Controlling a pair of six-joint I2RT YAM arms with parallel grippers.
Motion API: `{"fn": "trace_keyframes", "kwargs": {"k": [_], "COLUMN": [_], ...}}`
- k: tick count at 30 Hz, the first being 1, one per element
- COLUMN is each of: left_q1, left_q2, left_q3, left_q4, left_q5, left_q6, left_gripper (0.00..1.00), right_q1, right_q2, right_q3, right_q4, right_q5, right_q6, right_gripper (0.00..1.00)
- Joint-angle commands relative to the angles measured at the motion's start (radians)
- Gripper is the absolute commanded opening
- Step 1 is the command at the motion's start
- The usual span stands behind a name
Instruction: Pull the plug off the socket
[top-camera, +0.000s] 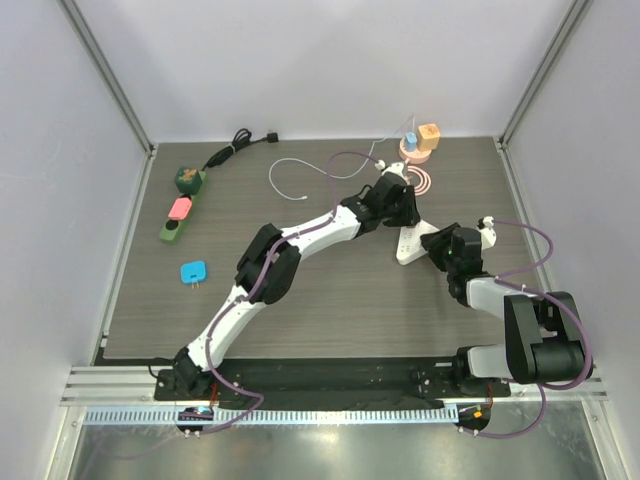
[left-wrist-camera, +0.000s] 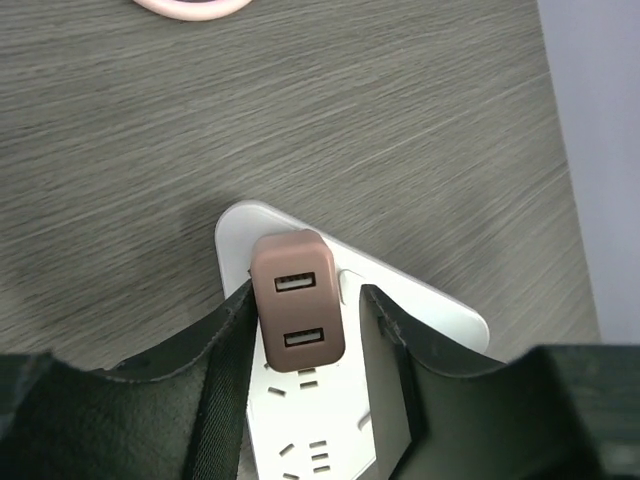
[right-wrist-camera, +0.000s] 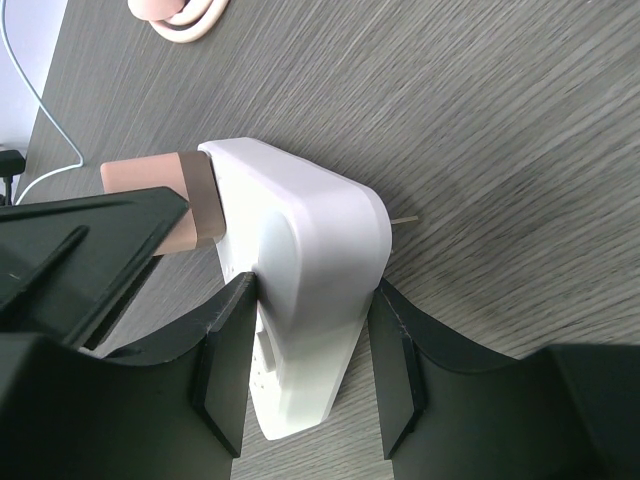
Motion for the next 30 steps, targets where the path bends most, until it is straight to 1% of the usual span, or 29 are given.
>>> {"fn": "trace_keyframes", "kwargs": {"k": [1,2,3,5,6,7,8,9,13,15,16,17,18,19,21,23,25,26,27,29,30], "left_q1": [-0.032,-0.040,-0.046,-0.061,-0.065,-0.066,-0.068,-0.068,-0.066,-0.065,-0.062,-0.057,-0.054,-0.052,-0.049,-0.048,-0.042,-0.039,-0.034,-0.023,-0.022], "left_q2": [0.019,0.026,0.035,0.038,0.038,0.036,0.035,0.033,0.004,-0.016,-0.040,-0.054,-0.065,-0.079,-0.085,-0.105,-0.129,-0.149,-0.154,-0.155,-0.155], "left_q3": [0.067,0.082,0.096,0.122,0.123,0.122,0.123,0.127,0.123,0.087,0.062,0.038,-0.003,-0.016,-0.025,-0.038,-0.100,-0.128,-0.169,-0.185,-0.183], "left_q4": [-0.055,-0.099,-0.118,-0.147,-0.155,-0.160,-0.163,-0.170,-0.158,-0.126,-0.056,-0.022,0.013,0.058,0.080,0.127,0.191,0.295,0.334,0.348,0.315], "left_q5": [-0.071,-0.089,-0.109,-0.149,-0.155,-0.162,-0.159,-0.159,-0.128,-0.074,-0.045,-0.013,0.049,0.074,0.136,0.167,0.225,0.251,0.271,0.286,0.282], "left_q6": [0.064,0.081,0.110,0.133,0.138,0.138,0.135,0.130,0.104,0.092,0.086,0.064,0.050,0.038,0.014,-0.014,-0.055,-0.078,-0.126,-0.148,-0.137], "left_gripper": [0.45,0.45,0.39,0.35,0.23,0.17,0.02,0.00,0.00,0.00,0.00,0.00,0.00,0.00,0.00,0.00,0.00,0.00,0.00,0.00,0.00], "right_q1": [-0.004,-0.003,-0.006,-0.009,-0.010,-0.012,-0.012,-0.013,-0.033,-0.036,-0.038,-0.036,-0.036,-0.036,-0.036,-0.038,-0.036,-0.036,-0.036,-0.038,-0.036], "right_q2": [0.036,0.038,0.038,0.038,0.038,0.038,0.038,0.038,0.044,0.045,0.045,0.047,0.048,0.048,0.051,0.050,0.053,0.054,0.054,0.054,0.054], "right_q3": [-0.038,-0.035,-0.035,-0.037,-0.038,-0.038,-0.040,-0.040,-0.041,-0.044,-0.044,-0.044,-0.044,-0.043,-0.043,-0.044,-0.043,-0.041,-0.041,-0.043,-0.043], "right_q4": [-0.182,-0.183,-0.185,-0.182,-0.180,-0.179,-0.179,-0.177,-0.175,-0.174,-0.174,-0.175,-0.177,-0.180,-0.182,-0.180,-0.186,-0.186,-0.186,-0.186,-0.185], "right_q5": [0.044,0.041,0.040,0.038,0.035,0.035,0.034,0.032,0.023,0.020,0.018,0.021,0.024,0.026,0.026,0.026,0.029,0.031,0.031,0.032,0.032], "right_q6": [-0.088,-0.086,-0.086,-0.086,-0.086,-0.086,-0.084,-0.084,-0.074,-0.071,-0.069,-0.066,-0.061,-0.060,-0.058,-0.054,-0.051,-0.049,-0.048,-0.048,-0.048], "right_gripper": [0.01,0.01,0.01,0.01,0.01,0.01,0.01,0.01,0.01,0.01,0.01,0.01,0.01,0.01,0.01,0.01,0.01,0.01,0.01,0.01,0.01]}}
